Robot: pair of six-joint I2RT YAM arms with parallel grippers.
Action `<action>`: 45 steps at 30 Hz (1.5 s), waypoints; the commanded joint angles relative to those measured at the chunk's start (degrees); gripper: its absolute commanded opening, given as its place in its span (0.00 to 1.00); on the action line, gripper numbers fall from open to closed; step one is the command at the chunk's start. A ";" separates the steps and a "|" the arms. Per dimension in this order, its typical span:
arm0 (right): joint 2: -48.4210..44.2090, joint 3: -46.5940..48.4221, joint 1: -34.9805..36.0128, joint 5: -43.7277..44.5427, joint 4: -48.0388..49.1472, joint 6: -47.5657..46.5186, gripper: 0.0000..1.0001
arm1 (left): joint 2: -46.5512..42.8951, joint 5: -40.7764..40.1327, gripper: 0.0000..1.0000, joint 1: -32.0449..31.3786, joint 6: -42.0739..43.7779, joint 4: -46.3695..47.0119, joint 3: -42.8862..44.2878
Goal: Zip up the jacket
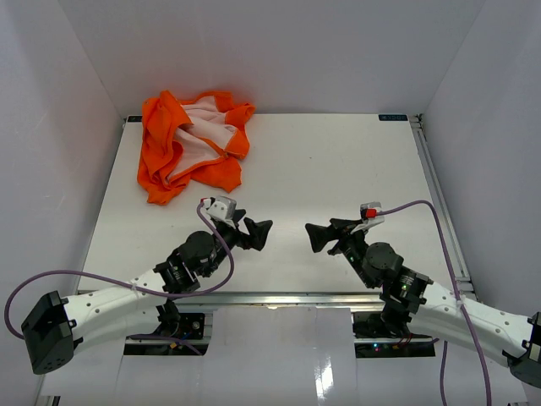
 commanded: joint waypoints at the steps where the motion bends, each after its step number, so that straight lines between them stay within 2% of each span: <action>1: -1.25 -0.81 0.10 2.16 3.13 -0.18 0.90 | 0.00 0.59 0.97 0.08 -1.35 1.06 0.11; 3: -1.25 -0.95 0.09 3.06 3.13 -0.04 0.90 | 0.97 -2.47 0.95 0.15 -2.05 1.41 0.39; 5: -1.39 -0.64 0.16 3.11 2.62 0.49 0.90 | 3.41 -7.91 0.98 2.46 -5.18 -1.18 3.51; 8: -2.10 -0.26 0.18 2.92 1.37 0.92 0.90 | 7.44 -6.74 0.98 12.82 -12.93 -12.80 11.90; 10: -3.27 -0.54 0.13 2.94 1.35 0.55 0.90 | 9.39 -4.48 0.98 18.70 -14.62 -17.70 18.02; 13: -4.50 -1.03 0.18 2.44 2.02 -0.05 0.90 | 11.21 -6.20 0.98 29.82 -17.56 -23.01 20.48; 15: -4.84 -1.31 0.17 2.04 2.34 -0.37 0.90 | 12.38 0.84 0.98 39.90 -20.21 -24.41 20.23; 18: -4.49 -1.11 0.10 1.73 2.16 -0.39 0.90 | 15.97 20.12 0.98 55.21 -24.01 -19.27 18.26; 21: -3.97 -0.57 0.18 0.20 2.06 -0.38 0.90 | 24.13 25.35 0.98 65.00 -25.34 -19.91 19.47; 24: -3.68 0.03 0.11 -1.57 1.45 0.22 0.90 | 30.13 26.05 0.98 67.29 -24.31 -19.25 20.52; 30: -2.67 0.19 0.09 -4.20 1.82 0.75 0.90 | 39.31 23.65 0.98 67.30 -23.07 -14.95 21.20; 35: -2.62 0.63 0.09 -4.95 1.27 0.83 0.90 | 45.40 21.76 0.94 67.31 -22.51 -14.03 23.46; 38: -3.12 0.61 0.18 -4.65 1.11 0.77 0.90 | 47.77 21.45 0.86 67.45 -23.95 -14.10 23.44; 39: -3.20 0.53 0.18 -4.58 1.12 0.83 0.90 | 48.19 21.42 0.78 67.39 -24.45 -13.54 22.95; 41: -3.32 0.41 0.12 -3.90 1.18 0.77 0.90 | 48.19 21.11 0.39 67.38 -26.00 -12.73 20.85; 42: -3.27 0.39 0.12 -3.47 1.20 0.66 0.90 | 47.59 20.71 0.21 67.41 -26.66 -12.46 19.46; 43: -3.04 0.45 0.18 -2.88 1.20 0.43 0.90 | 46.01 19.88 0.08 67.47 -27.14 -12.39 17.51; 44: -2.71 0.46 0.11 -2.20 1.20 0.25 0.90 | 44.22 19.18 0.02 67.47 -27.35 -11.55 15.75; 45: -1.87 0.36 0.10 -1.36 1.25 0.18 0.91 | 40.51 17.83 0.01 67.43 -27.79 -11.74 13.85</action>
